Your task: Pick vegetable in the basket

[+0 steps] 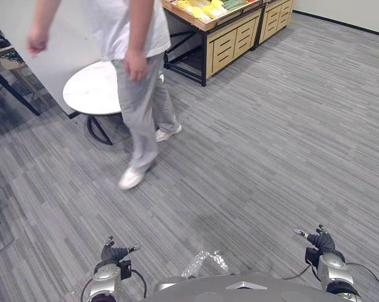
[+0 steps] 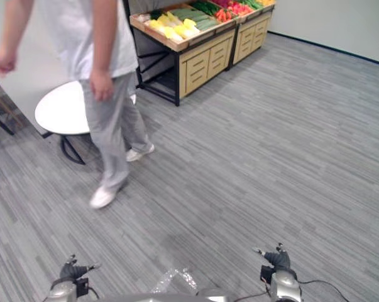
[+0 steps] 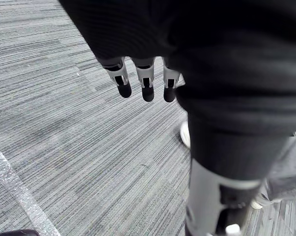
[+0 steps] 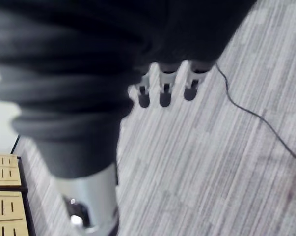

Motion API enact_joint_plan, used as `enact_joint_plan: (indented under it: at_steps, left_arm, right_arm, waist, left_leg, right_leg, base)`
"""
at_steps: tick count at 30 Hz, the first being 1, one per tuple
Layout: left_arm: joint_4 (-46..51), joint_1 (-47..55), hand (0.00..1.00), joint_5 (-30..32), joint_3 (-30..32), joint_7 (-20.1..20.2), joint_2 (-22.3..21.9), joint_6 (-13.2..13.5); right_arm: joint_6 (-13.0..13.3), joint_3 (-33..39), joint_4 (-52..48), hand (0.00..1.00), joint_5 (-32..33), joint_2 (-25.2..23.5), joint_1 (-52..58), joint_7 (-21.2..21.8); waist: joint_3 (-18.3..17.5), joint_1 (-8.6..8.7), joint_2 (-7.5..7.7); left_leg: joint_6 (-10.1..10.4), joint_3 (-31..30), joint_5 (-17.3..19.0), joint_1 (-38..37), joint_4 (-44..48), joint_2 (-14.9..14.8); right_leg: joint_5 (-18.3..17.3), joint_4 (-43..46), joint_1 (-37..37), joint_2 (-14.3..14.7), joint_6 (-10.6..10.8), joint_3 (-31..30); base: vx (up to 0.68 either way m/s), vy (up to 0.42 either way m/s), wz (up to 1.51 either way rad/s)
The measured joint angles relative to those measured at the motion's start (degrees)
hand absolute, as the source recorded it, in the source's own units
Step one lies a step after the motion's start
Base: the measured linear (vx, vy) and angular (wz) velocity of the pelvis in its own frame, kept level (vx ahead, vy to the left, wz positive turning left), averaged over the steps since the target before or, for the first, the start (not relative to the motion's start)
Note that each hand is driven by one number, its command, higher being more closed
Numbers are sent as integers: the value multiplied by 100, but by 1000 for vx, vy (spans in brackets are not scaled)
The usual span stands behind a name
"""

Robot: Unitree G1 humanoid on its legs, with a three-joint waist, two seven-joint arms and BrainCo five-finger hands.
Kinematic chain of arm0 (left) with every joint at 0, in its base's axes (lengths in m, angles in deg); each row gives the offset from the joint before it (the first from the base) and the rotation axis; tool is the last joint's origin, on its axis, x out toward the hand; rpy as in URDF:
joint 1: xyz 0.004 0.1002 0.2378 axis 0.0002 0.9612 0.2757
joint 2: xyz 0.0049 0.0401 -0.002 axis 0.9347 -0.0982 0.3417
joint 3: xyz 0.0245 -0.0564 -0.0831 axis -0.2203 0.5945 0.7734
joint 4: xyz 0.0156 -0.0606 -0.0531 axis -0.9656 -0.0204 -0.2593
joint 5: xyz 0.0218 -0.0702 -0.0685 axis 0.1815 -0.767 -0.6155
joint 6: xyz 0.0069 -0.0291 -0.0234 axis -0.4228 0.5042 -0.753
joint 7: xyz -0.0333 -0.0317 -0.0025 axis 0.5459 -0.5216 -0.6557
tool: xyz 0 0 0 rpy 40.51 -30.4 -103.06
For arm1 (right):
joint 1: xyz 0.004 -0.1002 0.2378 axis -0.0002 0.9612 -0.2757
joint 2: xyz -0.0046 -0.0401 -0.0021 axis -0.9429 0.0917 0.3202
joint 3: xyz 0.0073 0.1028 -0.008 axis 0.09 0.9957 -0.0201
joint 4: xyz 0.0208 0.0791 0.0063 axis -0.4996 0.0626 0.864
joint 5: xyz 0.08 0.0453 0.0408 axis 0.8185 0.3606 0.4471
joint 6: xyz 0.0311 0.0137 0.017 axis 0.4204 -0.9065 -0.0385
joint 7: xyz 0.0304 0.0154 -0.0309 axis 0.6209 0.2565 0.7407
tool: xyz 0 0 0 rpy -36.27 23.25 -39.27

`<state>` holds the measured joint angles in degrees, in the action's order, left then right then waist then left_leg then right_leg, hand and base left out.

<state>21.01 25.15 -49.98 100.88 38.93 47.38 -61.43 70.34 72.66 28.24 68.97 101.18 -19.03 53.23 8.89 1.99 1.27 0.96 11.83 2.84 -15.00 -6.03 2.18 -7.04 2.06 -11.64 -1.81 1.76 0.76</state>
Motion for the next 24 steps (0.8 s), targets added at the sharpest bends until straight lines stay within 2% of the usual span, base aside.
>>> enact_joint_plan:
  at_steps: [24]
  left_arm:
    - [0, 8, 0, 35, -17, 72, -1, 0]
  right_arm:
    - [-10, -123, 0, 0, -1, -15, 197, 47]
  waist:
    - [-2, 1, 0]
  left_leg:
    - [-2, -18, -1, 61, -1, 1]
  right_leg:
    - [-3, 6, 52, 0, 2, 19]
  base:
    - [0, 0, 0]
